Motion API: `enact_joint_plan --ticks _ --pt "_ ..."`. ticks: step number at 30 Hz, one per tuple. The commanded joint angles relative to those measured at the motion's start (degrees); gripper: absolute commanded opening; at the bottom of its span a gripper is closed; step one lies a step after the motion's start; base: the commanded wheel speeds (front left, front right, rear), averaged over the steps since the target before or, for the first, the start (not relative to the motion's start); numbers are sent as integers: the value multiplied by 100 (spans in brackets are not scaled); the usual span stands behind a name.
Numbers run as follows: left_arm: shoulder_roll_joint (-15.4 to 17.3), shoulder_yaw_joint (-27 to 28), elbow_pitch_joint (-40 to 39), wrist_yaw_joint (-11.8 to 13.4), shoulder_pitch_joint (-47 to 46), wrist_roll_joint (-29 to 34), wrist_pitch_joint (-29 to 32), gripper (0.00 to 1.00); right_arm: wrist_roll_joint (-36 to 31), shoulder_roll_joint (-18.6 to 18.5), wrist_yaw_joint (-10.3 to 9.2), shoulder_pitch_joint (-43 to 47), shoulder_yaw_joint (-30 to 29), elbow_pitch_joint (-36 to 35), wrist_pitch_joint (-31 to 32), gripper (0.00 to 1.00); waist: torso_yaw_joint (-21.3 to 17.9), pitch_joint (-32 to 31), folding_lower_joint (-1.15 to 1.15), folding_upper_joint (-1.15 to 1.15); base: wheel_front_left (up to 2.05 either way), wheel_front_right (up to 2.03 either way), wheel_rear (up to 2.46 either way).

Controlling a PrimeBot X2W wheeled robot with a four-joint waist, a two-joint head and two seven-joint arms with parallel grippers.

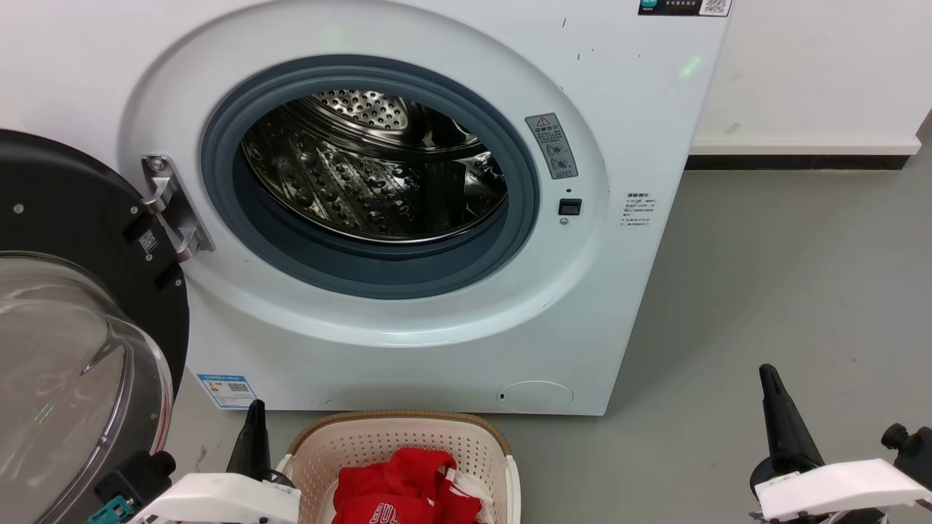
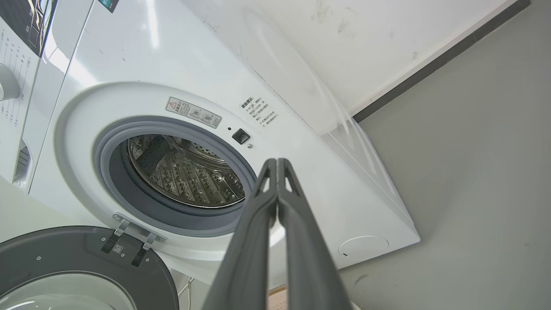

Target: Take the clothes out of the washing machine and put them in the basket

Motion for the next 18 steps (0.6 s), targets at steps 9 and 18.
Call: enact_joint_plan --ticks 9,18 --pt "2 89 -8 -120 -219 -767 180 0 795 -55 0 -246 -60 62 174 0 0 14 0 0 0 0 0" --pt "1 140 29 -194 -311 -1396 336 0 1435 -60 0 -352 -106 152 321 0 0 28 0 0 0 0 0"
